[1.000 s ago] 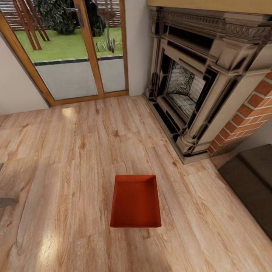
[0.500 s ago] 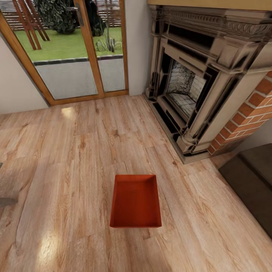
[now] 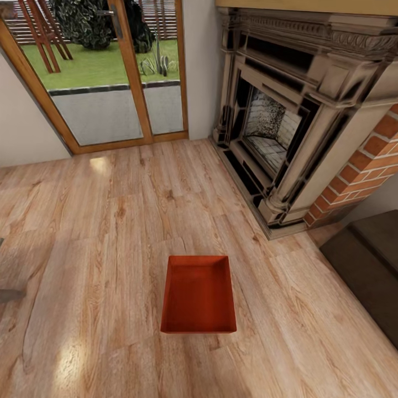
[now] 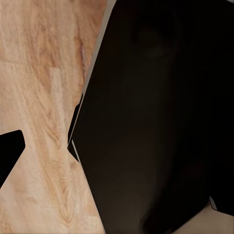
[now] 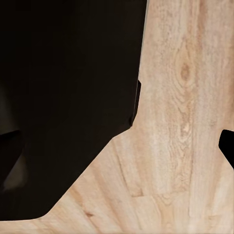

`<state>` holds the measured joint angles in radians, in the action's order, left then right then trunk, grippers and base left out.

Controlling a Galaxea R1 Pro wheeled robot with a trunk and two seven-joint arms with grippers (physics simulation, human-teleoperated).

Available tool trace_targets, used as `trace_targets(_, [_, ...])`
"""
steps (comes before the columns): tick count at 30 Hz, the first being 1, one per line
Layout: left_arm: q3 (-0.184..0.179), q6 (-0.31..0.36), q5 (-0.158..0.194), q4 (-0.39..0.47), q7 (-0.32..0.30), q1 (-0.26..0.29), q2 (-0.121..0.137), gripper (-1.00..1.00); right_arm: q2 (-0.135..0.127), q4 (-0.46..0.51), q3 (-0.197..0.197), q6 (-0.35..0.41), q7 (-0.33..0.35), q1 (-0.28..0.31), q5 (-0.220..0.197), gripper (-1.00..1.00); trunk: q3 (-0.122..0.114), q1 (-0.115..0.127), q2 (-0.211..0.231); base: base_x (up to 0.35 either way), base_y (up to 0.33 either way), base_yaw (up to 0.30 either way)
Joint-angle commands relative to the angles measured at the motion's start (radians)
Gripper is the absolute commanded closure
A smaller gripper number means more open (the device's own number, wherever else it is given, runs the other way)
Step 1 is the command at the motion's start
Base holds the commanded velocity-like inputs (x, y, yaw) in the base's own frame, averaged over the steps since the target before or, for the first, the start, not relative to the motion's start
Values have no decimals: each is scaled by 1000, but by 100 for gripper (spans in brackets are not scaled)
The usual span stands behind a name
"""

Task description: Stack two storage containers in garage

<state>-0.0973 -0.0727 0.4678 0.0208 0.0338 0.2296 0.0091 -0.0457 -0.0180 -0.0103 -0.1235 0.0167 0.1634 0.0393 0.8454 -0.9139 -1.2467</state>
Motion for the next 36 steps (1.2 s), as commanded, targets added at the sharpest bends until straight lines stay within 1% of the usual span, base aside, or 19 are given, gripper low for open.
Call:
trace_targets(1, [-9, -2, 8, 0, 4, 0, 0, -100, 1, -2, 0, -3, 2, 1, 5, -100, 1, 0, 0, 0, 0, 0])
trace_targets(11, [-8, -1, 3, 3, 3, 0, -2, -100, 4, 1, 0, 4, 0, 1, 7, -100, 1, 0, 0, 0, 0, 0])
trace_targets(13, [-10, 1, 1, 7, 4, 0, -1, -100, 5, 11, 2, 5, 0, 1, 9, -100, 1, 0, 0, 0, 0, 0])
trace_targets(14, [-10, 3, 0, 19, 5, 0, 5, -100, 6, 35, 2, 7, 0, 1, 10, -100, 1, 0, 0, 0, 0, 0])
trace_targets(15, [-11, 7, -3, 66, 6, 0, 18, -100, 10, 94, 3, 14, 0, 1, 11, -100, 1, 0, 0, 0, 0, 0])
trace_targets(16, [-11, 10, -5, 105, 6, 0, 25, -100, 12, 133, 4, 28, 0, 1, 11, -100, 1, 0, 0, 0, 0, 0])
trace_targets(18, [-11, 15, -7, 185, 10, 0, 33, -100, 14, 219, 5, 79, -2, 1, 6, -100, 1, 0, 0, 0, 0, 0])
trace_targets(19, [-11, 16, -8, 204, 13, 0, 34, -100, 14, 242, 6, 96, -3, 1, 4, -100, 1, 0, 0, 0, 0, 0])
trace_targets(22, [-10, 42, -11, 337, 59, 2, 37, -100, 17, 372, 11, 201, -2, -2, -11, -100, 1, 0, 0, 0, 0, 0])
trace_targets(24, [-10, 100, -14, 436, 102, 5, 37, -100, 17, 418, 13, 252, -3, 14, -18, -100, 1, 0, 0, 0, 0, 0])
trace_targets(26, [-10, 188, -14, 527, 130, 9, 36, -100, 19, 442, 14, 278, -4, 53, -23, -100, 1, 0, 0, 0, 0, 0])
trace_targets(27, [-10, 212, -14, 546, 134, 11, 36, -100, 19, 445, 14, 281, -4, 65, -24, -100, 1, 0, 0, 0, 0, 0])
trace_targets(29, [-10, 294, -16, 604, 143, 20, 34, -100, 18, 455, 15, 287, -5, 107, -30, -100, 1, 0, 0, 0, 0, 0])
trace_targets(30, [-10, 322, -16, 622, 145, 23, 34, -100, 16, 460, 15, 291, -5, 129, -33, -100, 1, 0, 0, 0, 0, 0])
trace_targets(31, [-10, 365, -16, 637, 148, 37, 33, -100, 17, 469, 15, 301, -10, 210, -38, -100, 1, 0, 0, 0, 0, 0])
trace_targets(33, [-11, 376, -15, 638, 148, 66, 31, -100, 20, 471, 16, 308, -33, 266, -41, -100, 1, 0, 0, 0, 0, 0])
trace_targets(34, [-12, 405, -12, 636, 150, 174, 17, -100, 71, 450, 15, 314, -91, 400, -43, -100, 1, 0, 0, 0, 0, 0])
trace_targets(35, [-13, 425, -12, 636, 150, 201, 12, -100, 84, 434, 15, 313, -97, 431, -44, -100, 1, 0, 0, 0, 0, 0])
trace_targets(36, [-13, 436, -13, 636, 150, 215, 9, -100, 89, 424, 15, 313, -99, 447, -44, -100, 1, 0, 0, 0, 0, 0])
